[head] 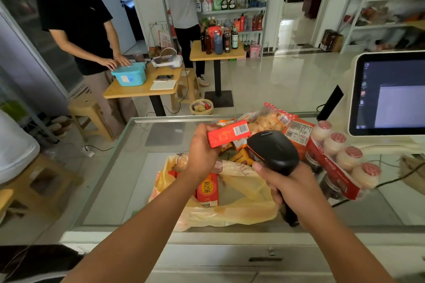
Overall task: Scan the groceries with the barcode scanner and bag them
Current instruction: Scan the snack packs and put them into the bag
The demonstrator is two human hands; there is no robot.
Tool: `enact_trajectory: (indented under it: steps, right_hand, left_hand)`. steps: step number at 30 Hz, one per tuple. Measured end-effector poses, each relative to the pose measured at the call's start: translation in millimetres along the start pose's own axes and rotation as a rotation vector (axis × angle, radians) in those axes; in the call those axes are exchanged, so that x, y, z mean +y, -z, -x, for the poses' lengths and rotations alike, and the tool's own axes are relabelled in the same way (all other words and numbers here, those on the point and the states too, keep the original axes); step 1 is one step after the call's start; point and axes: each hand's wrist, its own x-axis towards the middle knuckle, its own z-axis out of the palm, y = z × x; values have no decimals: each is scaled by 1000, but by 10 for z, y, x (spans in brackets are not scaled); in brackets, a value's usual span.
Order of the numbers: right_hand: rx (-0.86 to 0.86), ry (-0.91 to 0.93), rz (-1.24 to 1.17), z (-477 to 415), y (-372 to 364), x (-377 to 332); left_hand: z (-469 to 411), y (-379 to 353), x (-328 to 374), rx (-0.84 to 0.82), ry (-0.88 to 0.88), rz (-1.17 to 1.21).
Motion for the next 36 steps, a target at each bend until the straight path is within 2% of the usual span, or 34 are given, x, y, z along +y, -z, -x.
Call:
enact_trajectory:
  steps: [5,20,23,27,30,36]
  right_hand:
    - [10,15,-35,-18,46,-65]
    - [7,9,13,63,190,-112]
    - [43,31,25,-1,195,-110]
    - [176,-31,95,-266,136,270]
    - [196,-94,209,-450,34,598]
    - [47,-332,468,-679,-120,1028]
  left_hand:
    - [-188,-111,122,5,-138,22]
    - [-213,-178,109,-39,-129,67]
    - [-169,-29,159,-29,-39,146]
    - [-82,239,-61,-11,197,452]
    - [21,386,-314,-186,325,433]
    - [58,396,-531,-610,418,291]
